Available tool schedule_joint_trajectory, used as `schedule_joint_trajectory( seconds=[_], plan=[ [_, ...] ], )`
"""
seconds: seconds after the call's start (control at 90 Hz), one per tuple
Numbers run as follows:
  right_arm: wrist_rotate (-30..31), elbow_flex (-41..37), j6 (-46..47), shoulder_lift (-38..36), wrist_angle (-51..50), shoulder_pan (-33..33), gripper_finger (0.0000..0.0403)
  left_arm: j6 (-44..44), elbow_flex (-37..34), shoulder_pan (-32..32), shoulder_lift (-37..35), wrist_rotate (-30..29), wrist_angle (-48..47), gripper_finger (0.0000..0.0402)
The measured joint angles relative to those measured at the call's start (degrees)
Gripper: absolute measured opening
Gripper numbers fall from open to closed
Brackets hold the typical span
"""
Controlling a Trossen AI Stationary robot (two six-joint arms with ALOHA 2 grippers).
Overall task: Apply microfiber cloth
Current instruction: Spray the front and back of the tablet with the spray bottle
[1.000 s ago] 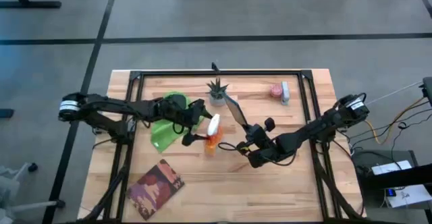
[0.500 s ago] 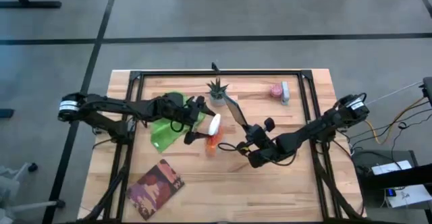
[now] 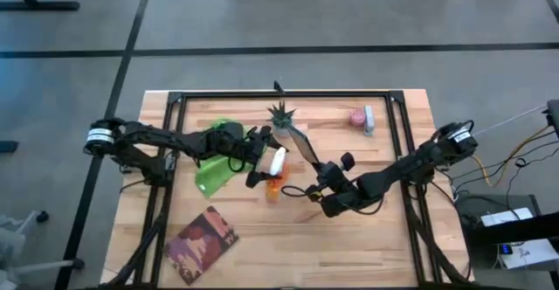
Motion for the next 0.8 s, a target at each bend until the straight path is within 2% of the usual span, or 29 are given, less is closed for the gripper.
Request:
schedule_joint_trajectory(
  seconds=[0.122, 0.411, 0.667, 0.8],
  plan=[
    [0.00, 0.00, -1.78, 0.00, 0.00, -0.01, 0.0009, 0.24, 0.00, -0.07, 0.00, 0.01, 0.08, 0.0398],
    [0.07, 0.02, -14.61, 0.00, -0.49, -0.49, 0.0009, -0.79, 0.00, -0.07, -0.15, 0.03, 0.05, 0.0398],
    [-0.97, -0.09, -14.49, -2.39, -7.58, -2.80, 0.0008, -0.87, 0.00, -0.07, -0.17, 0.04, -0.20, 0.0398],
    [-4.78, -1.02, -15.98, -6.29, -9.42, -4.75, 0.0008, -0.89, 0.00, -0.07, -0.17, 0.04, -0.24, 0.0398]
  ],
)
